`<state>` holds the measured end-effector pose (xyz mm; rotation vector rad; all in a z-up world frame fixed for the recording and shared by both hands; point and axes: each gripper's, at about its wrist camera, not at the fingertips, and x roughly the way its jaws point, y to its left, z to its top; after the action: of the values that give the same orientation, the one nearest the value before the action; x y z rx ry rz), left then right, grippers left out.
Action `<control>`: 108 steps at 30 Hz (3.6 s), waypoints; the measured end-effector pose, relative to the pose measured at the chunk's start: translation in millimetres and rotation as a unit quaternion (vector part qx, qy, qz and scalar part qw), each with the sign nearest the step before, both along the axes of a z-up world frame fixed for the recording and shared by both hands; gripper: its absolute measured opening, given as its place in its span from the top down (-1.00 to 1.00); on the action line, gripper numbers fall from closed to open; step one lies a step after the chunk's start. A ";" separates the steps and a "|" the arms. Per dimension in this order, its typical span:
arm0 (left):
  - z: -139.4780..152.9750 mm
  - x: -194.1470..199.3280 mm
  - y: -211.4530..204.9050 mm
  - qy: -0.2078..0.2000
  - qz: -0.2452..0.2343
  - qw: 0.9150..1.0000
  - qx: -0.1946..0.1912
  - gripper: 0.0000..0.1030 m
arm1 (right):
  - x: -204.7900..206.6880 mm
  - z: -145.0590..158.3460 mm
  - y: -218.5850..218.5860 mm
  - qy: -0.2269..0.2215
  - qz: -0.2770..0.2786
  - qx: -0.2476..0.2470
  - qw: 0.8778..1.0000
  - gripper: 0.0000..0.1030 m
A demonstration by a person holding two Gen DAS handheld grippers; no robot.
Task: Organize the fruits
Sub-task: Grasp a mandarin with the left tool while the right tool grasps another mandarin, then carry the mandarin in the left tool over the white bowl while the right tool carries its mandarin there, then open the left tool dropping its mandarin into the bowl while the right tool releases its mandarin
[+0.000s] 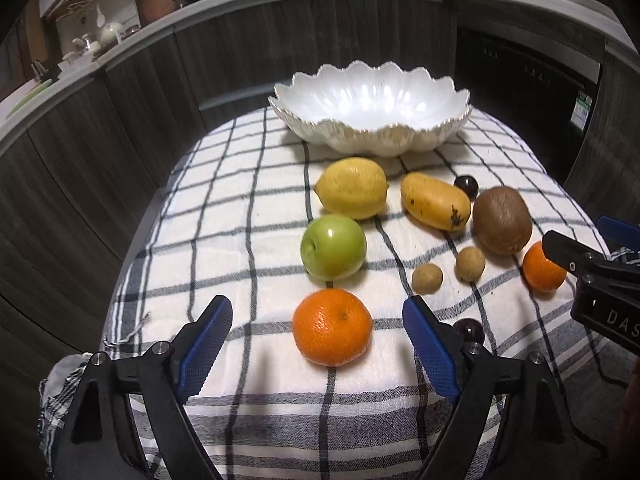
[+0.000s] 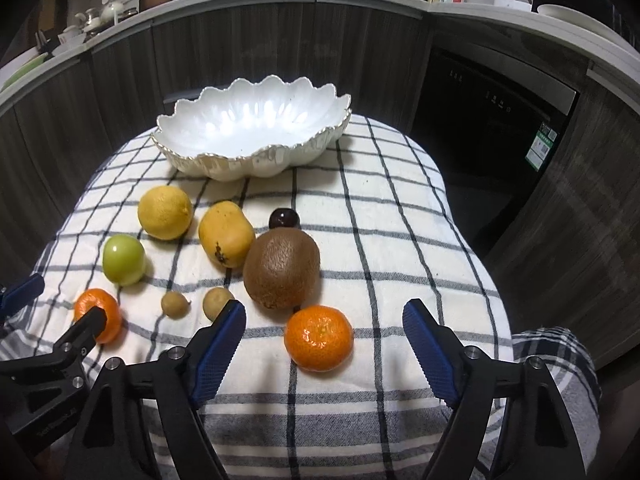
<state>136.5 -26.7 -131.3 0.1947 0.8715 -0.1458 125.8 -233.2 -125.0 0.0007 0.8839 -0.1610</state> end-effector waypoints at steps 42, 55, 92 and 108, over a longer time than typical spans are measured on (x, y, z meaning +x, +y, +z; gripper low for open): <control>-18.4 1.9 -1.6 0.019 -0.020 1.000 -0.014 0.10 | 10.3 -24.6 0.7 0.041 0.023 0.024 0.999 0.09; 31.6 -6.9 3.0 -0.037 -0.020 0.999 -0.027 0.10 | -0.7 17.7 4.2 -0.008 0.037 0.035 0.999 0.09; 81.1 177.5 -35.0 -0.048 -0.013 0.996 -0.074 0.10 | 181.4 77.6 -14.0 -0.063 0.070 0.033 0.995 0.09; 18.8 254.2 -49.2 0.040 -0.009 0.997 -0.067 0.09 | 268.4 0.1 -18.2 0.050 0.067 0.065 0.994 0.09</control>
<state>390.6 -75.9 -112.5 0.0728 0.9373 -0.2297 394.2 -251.3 -124.9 0.0554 0.9898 0.0225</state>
